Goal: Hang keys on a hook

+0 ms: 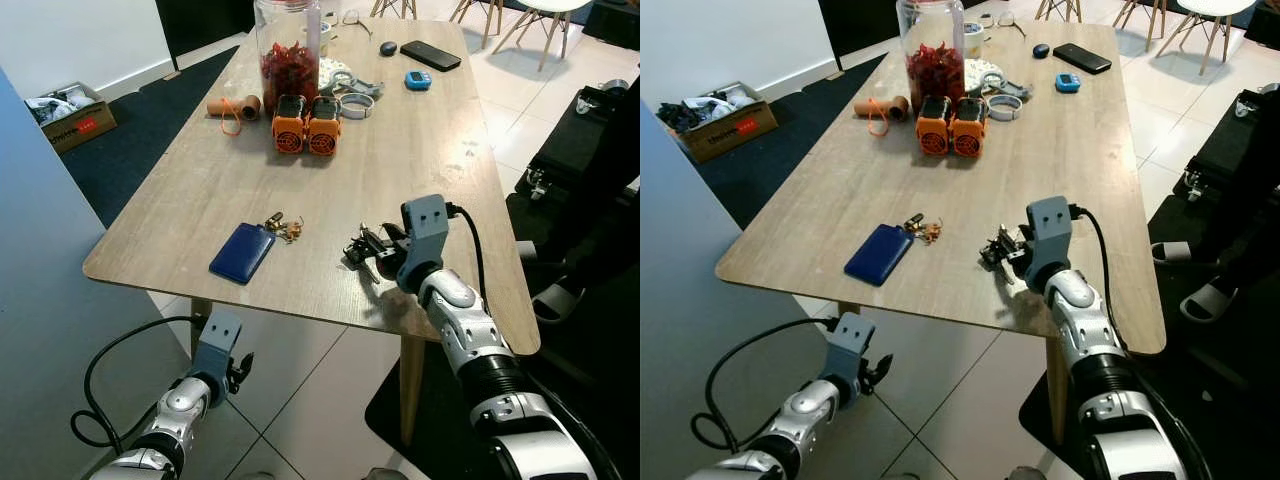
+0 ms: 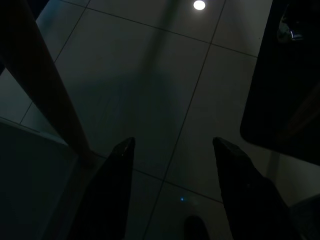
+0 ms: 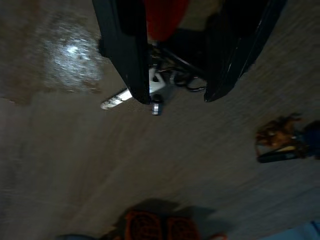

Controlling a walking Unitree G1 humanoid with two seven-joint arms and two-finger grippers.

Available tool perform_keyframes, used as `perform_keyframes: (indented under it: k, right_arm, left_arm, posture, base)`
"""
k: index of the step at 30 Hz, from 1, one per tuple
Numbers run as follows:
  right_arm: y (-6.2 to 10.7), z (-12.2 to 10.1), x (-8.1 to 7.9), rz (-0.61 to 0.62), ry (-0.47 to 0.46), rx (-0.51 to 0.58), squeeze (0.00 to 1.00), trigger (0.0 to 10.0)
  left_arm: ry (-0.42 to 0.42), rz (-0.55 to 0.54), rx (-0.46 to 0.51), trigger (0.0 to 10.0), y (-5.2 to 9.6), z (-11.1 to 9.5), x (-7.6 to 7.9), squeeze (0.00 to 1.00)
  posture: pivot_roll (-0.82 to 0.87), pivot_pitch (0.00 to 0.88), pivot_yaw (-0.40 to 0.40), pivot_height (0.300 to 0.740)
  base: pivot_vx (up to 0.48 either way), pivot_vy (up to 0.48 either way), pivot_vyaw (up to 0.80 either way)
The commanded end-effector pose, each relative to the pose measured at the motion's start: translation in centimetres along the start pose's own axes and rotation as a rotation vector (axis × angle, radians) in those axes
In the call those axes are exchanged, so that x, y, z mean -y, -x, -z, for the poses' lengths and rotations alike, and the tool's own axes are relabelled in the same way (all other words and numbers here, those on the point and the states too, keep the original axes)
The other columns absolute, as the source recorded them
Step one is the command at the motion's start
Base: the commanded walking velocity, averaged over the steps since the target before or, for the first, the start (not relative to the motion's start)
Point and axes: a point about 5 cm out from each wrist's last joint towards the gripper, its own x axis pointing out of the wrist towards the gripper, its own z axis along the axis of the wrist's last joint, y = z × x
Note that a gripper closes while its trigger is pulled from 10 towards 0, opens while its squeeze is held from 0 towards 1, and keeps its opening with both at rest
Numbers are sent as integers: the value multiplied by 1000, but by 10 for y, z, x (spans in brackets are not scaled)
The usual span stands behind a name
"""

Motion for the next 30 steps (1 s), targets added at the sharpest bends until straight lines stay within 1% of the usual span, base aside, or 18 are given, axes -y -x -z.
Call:
perform_keyframes:
  k: [1,2,3,5,9,10,11,14,15,21,22,23,24,25,26,27,29,30]
  right_arm:
    - [-2,1,-8,-48,6,-23,212,10000]
    - [-2,1,-8,-48,6,-23,212,10000]
    - [-2,3,-12,-76,15,-32,0,10000]
    - [-2,3,-15,-96,22,-39,0,10000]
    - [1,6,-26,-178,104,-63,0,10000]
    - [1,6,-26,-178,104,-63,0,10000]
    - [2,7,-26,-180,163,-80,0,10000]
    - [4,9,-26,-179,194,-93,0,10000]
    - [7,13,-26,-184,234,-115,0,10000]
    - [12,16,-25,-184,233,-135,0,10000]
    - [13,18,-24,-175,232,-143,290,10000]
    - [14,19,-22,-163,230,-153,780,10000]
    - [15,20,-21,-154,229,-159,780,10000]
    - [15,20,-19,-138,236,-164,835,10000]
    - [15,20,-18,-132,242,-165,710,10000]
    - [15,20,-18,-132,242,-165,710,10000]
    - [15,21,-17,-126,245,-166,16,10000]
    - [15,21,-16,-123,240,-167,0,10000]
  left_arm:
    - [-10,-16,-20,10000,3,4,-7,0]
    - [-10,-16,-20,10000,3,4,-7,0]
    - [-8,-17,-20,10000,4,4,-8,0]
    - [-6,-19,-21,10000,4,4,-8,0]
    - [4,-25,-20,10000,4,5,-9,0]
    - [4,-25,-20,10000,4,5,-9,0]
    - [8,-27,-19,10000,4,5,-9,0]
    - [11,-27,-18,10000,4,5,-9,0]
    - [16,-28,-18,10000,4,5,-9,0]
    - [31,-30,-17,10000,4,5,-9,0]
    - [34,-30,-16,10000,4,5,-9,0]
    - [36,-30,-15,10000,4,5,-9,0]
    - [38,-30,-15,10000,4,4,-9,0]
    - [38,-30,-14,10000,3,4,-9,0]
    - [39,-30,-14,10000,3,4,-9,0]
    - [39,-30,-14,10000,3,4,-9,0]
    - [47,-35,-14,10000,3,4,-9,0]
    - [56,-39,-14,10000,3,3,-10,0]
  posture:
    - [56,97,13,740]
    - [56,97,13,740]
    - [56,97,13,740]
    - [56,97,13,740]
    - [55,100,11,740]
    - [55,100,11,740]
    - [53,101,13,740]
    - [53,101,13,740]
    - [51,102,14,740]
    - [50,101,14,740]
    - [50,101,15,740]
    - [50,101,15,740]
    - [50,101,15,740]
    - [49,102,17,740]
    - [49,102,17,740]
    - [49,102,17,740]
    - [48,101,19,740]
    - [48,101,19,740]
  base:
    - [0,0,0]
    - [0,0,0]
    - [0,0,0]
    - [0,0,0]
    - [0,0,0]
    - [0,0,0]
    - [0,0,0]
    - [0,0,0]
    - [0,0,0]
    - [0,0,0]
    - [0,0,0]
    - [0,0,0]
    - [0,0,0]
    - [0,0,0]
    - [0,0,0]
    - [0,0,0]
    - [0,0,0]
    - [0,0,0]
